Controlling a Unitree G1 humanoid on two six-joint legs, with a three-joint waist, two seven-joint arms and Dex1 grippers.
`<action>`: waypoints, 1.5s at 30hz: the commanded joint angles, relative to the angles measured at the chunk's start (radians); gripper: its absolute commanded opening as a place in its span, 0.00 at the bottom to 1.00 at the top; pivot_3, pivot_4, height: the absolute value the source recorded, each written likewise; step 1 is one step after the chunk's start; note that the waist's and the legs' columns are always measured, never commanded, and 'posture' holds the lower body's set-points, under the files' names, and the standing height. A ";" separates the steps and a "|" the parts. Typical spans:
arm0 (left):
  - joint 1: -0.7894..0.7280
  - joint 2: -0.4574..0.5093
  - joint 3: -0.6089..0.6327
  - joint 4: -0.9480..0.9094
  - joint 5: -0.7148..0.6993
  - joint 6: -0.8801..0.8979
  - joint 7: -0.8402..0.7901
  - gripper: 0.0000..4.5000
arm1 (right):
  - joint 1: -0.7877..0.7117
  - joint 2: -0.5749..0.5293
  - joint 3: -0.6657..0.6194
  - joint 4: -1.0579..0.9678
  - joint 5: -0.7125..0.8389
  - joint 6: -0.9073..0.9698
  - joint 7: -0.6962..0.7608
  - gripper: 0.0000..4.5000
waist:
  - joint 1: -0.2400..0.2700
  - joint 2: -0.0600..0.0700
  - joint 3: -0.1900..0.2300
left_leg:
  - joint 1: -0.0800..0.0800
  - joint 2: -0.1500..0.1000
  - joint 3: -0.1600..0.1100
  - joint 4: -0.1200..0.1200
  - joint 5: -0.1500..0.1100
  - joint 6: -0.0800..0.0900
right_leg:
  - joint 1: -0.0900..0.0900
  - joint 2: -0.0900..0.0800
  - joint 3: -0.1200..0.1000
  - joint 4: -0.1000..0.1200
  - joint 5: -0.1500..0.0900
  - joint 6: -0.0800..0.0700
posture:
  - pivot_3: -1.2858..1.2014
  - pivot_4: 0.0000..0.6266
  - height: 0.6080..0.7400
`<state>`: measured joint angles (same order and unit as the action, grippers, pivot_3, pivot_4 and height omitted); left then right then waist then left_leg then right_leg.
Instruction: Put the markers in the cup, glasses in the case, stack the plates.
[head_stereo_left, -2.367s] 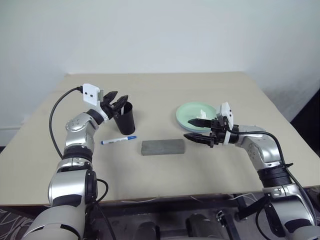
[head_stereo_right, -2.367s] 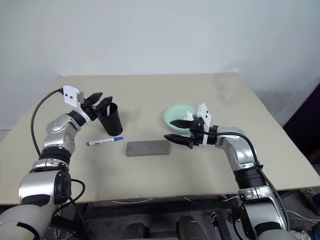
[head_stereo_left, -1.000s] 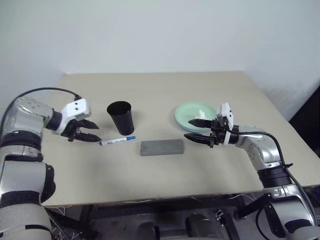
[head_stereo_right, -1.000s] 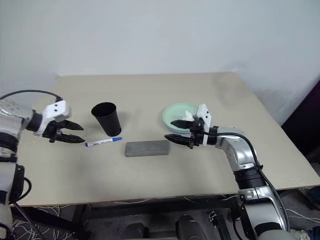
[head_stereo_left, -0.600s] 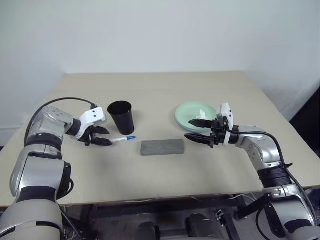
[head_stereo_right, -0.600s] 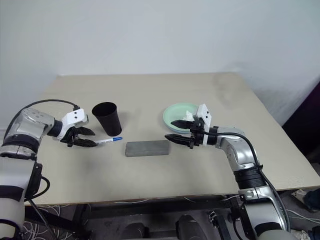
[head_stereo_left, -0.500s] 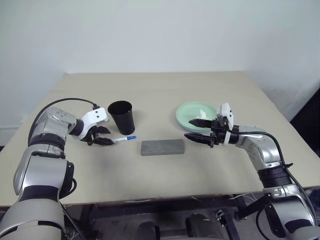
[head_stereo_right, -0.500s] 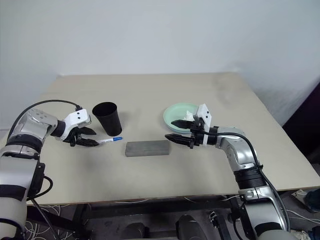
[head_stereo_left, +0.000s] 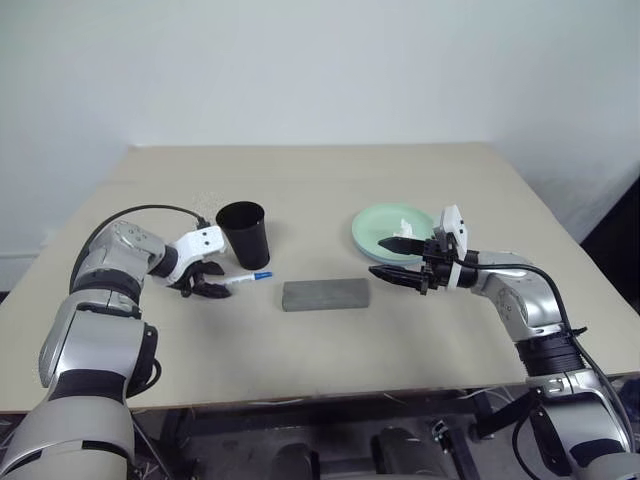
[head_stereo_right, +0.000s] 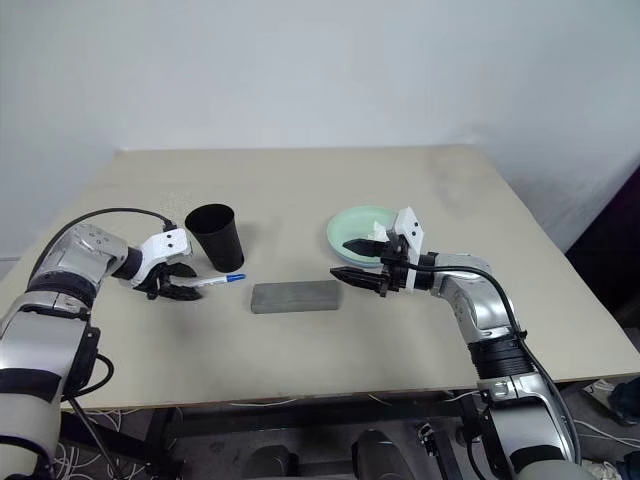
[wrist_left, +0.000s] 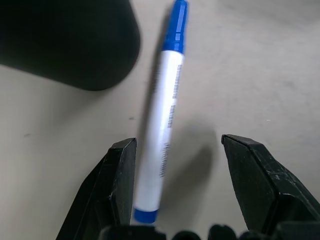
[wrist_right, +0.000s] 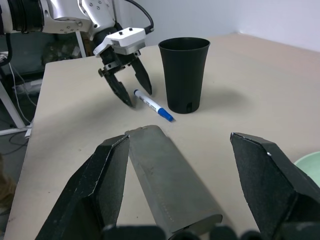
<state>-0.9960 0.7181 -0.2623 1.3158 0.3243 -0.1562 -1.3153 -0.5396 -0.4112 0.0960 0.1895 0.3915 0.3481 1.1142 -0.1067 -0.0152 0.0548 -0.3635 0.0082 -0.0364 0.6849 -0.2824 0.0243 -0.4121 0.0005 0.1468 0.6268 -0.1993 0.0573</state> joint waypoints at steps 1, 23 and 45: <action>0.000 -0.001 0.002 -0.004 0.003 -0.008 -0.016 0.59 | -0.014 -0.009 -0.022 -0.039 0.013 -0.004 -0.004 0.78 | 0.000 0.000 0.000 | 0.000 0.000 0.000 0.000 0.000 0.000 | 0.000 0.000 0.000 0.000 0.000 0.000 | 0.52 0.00 1.00; 0.027 0.011 0.080 -0.094 -0.124 -0.037 -0.276 0.03 | -0.026 -0.004 -0.017 -0.029 0.010 -0.010 -0.005 0.78 | 0.000 0.000 0.000 | 0.000 0.000 0.000 0.000 0.000 0.000 | 0.001 0.000 0.000 0.000 0.000 0.000 | 0.52 0.00 1.00; 0.106 -0.199 0.518 -0.472 -0.510 -0.106 0.445 0.03 | -0.045 0.015 0.000 -0.036 0.007 -0.011 -0.005 0.78 | 0.005 0.000 0.000 | 0.002 0.000 -0.001 0.002 0.000 0.000 | 0.001 -0.001 0.000 0.003 0.000 0.000 | 0.52 0.00 1.00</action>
<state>-0.8740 0.5214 0.2394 0.8439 -0.1965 -0.1934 -0.9478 -0.5632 -0.3987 0.1047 0.1875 0.3906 0.3476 1.1093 -0.1018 -0.0155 0.0545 -0.3614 0.0084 -0.0368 0.6868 -0.2824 0.0241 -0.4110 -0.0002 0.1467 0.6295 -0.1988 0.0574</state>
